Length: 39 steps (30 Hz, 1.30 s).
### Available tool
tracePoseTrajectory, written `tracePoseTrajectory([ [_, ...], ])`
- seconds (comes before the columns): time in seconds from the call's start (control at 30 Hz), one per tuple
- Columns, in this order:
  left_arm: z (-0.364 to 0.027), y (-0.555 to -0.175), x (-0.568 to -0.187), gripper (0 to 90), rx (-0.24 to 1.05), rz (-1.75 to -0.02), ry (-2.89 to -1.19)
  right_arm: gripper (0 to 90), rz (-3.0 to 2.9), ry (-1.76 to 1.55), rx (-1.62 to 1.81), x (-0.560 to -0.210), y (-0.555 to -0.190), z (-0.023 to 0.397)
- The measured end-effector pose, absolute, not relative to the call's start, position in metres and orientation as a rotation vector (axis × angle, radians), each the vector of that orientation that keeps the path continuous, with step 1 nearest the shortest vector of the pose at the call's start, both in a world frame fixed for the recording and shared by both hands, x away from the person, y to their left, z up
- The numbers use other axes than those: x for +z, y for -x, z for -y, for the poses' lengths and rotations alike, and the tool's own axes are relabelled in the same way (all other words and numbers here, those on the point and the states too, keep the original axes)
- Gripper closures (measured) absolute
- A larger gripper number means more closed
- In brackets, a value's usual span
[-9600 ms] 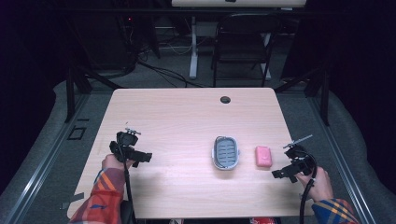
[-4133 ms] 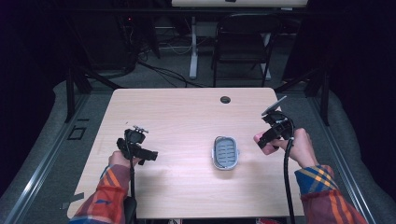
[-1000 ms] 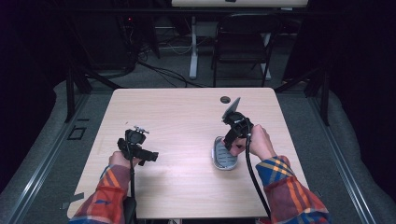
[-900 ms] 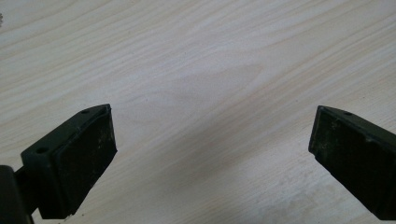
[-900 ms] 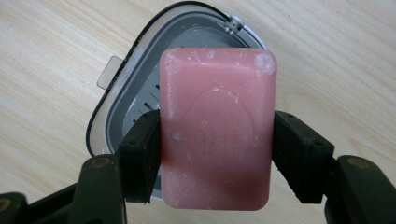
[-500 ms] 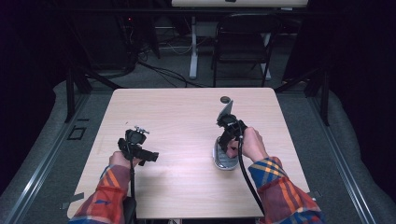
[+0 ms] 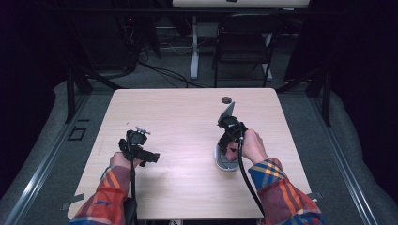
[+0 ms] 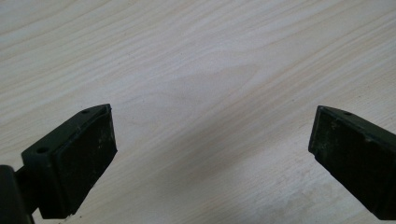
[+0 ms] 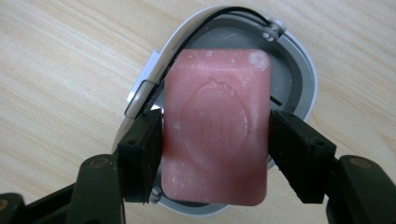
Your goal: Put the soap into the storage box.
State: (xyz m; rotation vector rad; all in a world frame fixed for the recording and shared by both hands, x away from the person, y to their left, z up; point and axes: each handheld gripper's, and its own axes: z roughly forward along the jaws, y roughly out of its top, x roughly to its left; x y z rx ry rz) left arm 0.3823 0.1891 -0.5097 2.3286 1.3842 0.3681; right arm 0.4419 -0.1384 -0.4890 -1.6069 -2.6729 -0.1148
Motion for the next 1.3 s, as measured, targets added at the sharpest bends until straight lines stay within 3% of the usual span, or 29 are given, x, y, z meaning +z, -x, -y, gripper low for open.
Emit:
tracePoseTrajectory([
  [0.3,-0.189,-0.382,-0.510,0.7,0.366,-1.383,-2.330,45.5,2.661,1.567,-0.158,-0.479,-0.438,0.142],
  [0.63,-0.189,-0.382,-0.510,0.7,0.366,-1.382,-2.331,43.4,2.701,1.556,-0.260,-0.463,-0.430,0.155],
  [1.3,-0.188,-0.382,-0.510,0.7,0.368,-1.380,-2.332,15.0,2.819,1.464,-0.426,-0.439,-0.402,0.201],
])
